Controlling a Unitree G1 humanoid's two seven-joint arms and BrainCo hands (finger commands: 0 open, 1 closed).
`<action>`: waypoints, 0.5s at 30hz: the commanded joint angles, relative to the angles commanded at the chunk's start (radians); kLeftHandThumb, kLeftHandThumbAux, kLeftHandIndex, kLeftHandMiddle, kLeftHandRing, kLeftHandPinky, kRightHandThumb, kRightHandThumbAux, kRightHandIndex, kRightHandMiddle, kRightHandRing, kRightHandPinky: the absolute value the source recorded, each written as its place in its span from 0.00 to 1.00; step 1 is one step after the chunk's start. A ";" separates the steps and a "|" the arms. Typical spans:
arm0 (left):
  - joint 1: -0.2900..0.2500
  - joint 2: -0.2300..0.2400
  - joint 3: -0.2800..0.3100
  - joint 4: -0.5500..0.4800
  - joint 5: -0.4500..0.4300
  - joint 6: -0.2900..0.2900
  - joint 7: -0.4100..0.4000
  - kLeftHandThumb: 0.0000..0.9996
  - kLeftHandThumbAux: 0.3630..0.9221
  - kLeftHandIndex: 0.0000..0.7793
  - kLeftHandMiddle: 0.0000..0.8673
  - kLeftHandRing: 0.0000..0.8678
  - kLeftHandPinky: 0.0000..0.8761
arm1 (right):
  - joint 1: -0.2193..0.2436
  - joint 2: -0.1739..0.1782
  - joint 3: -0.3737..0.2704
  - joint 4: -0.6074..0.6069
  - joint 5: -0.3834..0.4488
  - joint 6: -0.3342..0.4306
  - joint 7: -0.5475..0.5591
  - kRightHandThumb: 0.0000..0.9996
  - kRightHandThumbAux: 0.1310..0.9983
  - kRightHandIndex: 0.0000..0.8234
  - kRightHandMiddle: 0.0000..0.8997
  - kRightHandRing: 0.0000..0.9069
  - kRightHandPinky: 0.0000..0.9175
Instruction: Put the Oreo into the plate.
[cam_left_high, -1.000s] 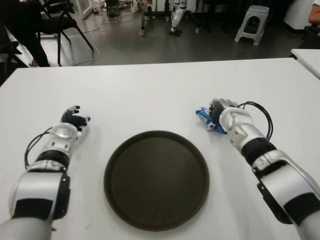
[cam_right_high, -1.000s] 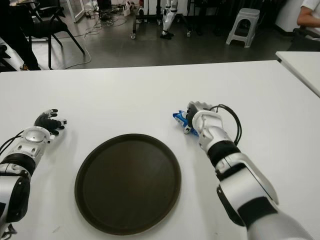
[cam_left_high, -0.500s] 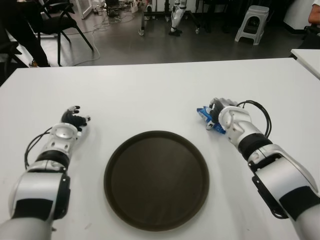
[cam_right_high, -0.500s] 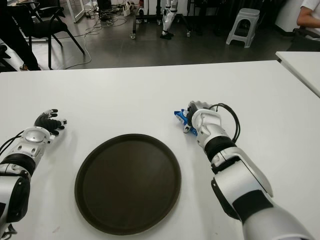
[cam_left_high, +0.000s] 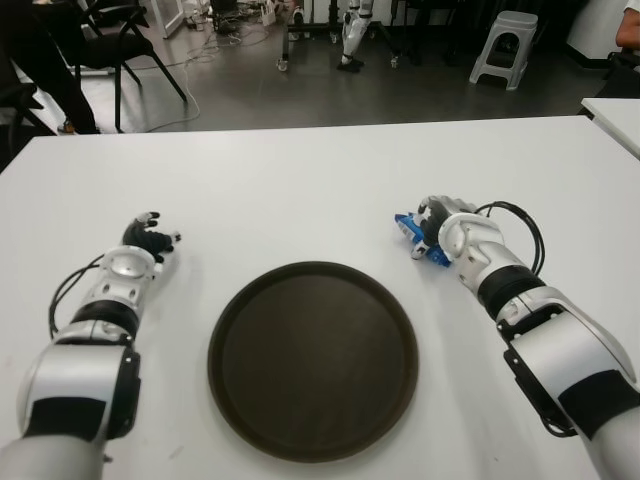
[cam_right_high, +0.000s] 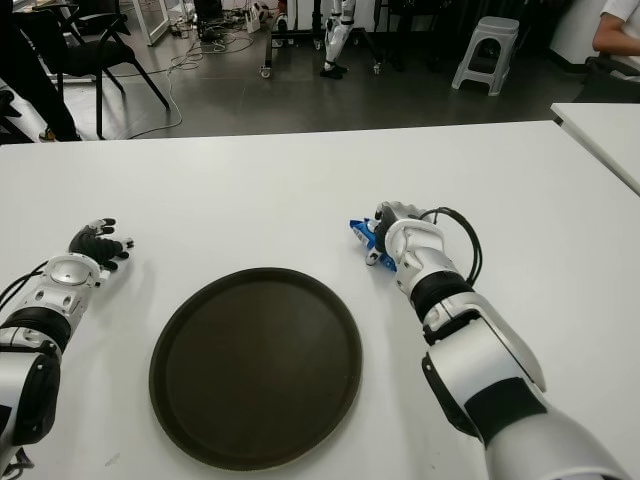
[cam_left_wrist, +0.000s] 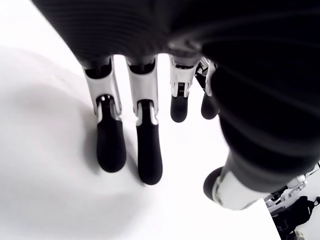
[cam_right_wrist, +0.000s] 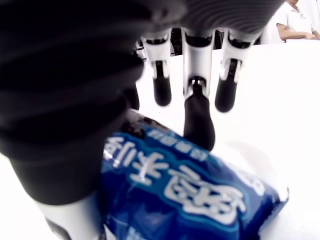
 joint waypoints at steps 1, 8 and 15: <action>0.000 0.000 0.000 0.000 0.001 0.000 0.001 0.21 0.72 0.10 0.13 0.17 0.18 | 0.000 0.000 0.000 0.001 0.000 0.000 -0.007 0.00 0.85 0.26 0.23 0.23 0.24; 0.000 0.002 -0.007 0.000 0.008 -0.002 0.003 0.23 0.71 0.10 0.13 0.16 0.18 | 0.025 -0.005 -0.012 -0.011 0.003 -0.038 -0.158 0.00 0.87 0.22 0.23 0.24 0.23; 0.000 0.004 -0.018 0.001 0.019 0.001 0.008 0.22 0.71 0.12 0.15 0.18 0.19 | 0.034 0.001 -0.046 -0.001 0.036 -0.071 -0.248 0.00 0.91 0.38 0.44 0.47 0.49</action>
